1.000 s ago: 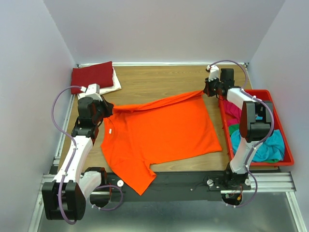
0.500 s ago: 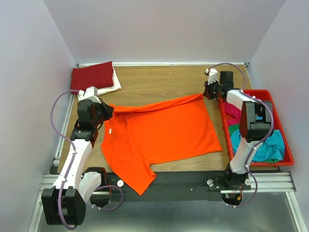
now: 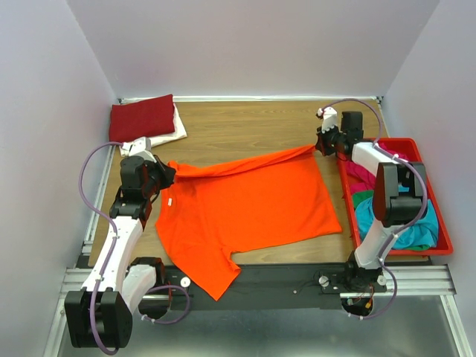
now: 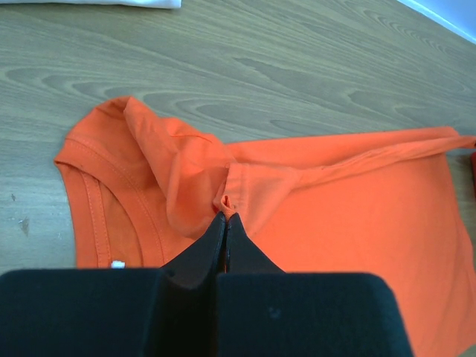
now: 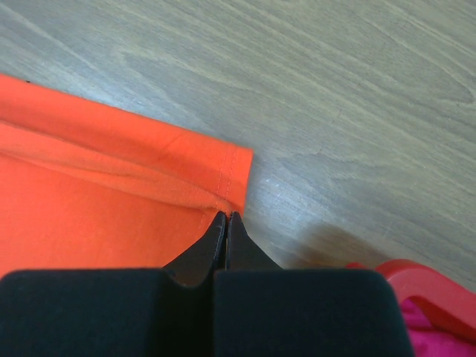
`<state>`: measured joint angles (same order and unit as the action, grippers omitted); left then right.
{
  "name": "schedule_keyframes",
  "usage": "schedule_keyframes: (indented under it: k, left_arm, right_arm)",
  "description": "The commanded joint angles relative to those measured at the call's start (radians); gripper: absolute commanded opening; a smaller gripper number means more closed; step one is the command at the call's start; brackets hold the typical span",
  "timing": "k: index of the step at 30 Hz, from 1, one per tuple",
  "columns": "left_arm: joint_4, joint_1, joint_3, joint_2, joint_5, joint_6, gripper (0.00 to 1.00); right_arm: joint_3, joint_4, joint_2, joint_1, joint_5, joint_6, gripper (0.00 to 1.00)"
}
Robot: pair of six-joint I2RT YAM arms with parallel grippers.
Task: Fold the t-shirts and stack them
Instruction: Fold the tshirt
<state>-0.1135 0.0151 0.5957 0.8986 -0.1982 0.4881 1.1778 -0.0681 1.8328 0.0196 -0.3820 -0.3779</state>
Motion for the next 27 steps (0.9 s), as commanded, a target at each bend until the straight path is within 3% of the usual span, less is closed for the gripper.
schedule_keyframes:
  k: [1, 11, 12, 13, 17, 19, 27]
  left_arm:
    - [-0.008, 0.0, -0.01, -0.018, -0.021, 0.012, 0.0]
    - [-0.041, 0.003, -0.037, -0.043, -0.107, 0.067, 0.0]
    - [-0.043, 0.015, -0.045, -0.047, -0.122, 0.078, 0.0]
    - [-0.061, 0.023, -0.043, -0.049, -0.142, 0.082, 0.0]
    - [-0.103, 0.028, -0.028, -0.052, -0.153, 0.086, 0.0]
    - [-0.098, 0.029, -0.031, -0.053, -0.145, 0.09, 0.0]
    - [-0.112, 0.029, -0.04, -0.088, -0.138, 0.116, 0.0]
  right_arm:
    - [-0.035, 0.001, -0.05, -0.003, 0.023, -0.033, 0.01]
    - [-0.115, -0.01, -0.118, -0.004, 0.072, -0.07, 0.05]
    - [-0.119, -0.013, -0.124, -0.003, 0.077, -0.07, 0.09]
    - [-0.13, -0.025, -0.142, -0.004, 0.087, -0.076, 0.24]
    - [-0.159, -0.048, -0.249, -0.003, 0.092, -0.085, 0.66]
    - [-0.156, -0.076, -0.289, -0.003, 0.06, -0.072, 0.76]
    - [-0.087, -0.199, -0.345, -0.003, -0.175, 0.037, 0.78]
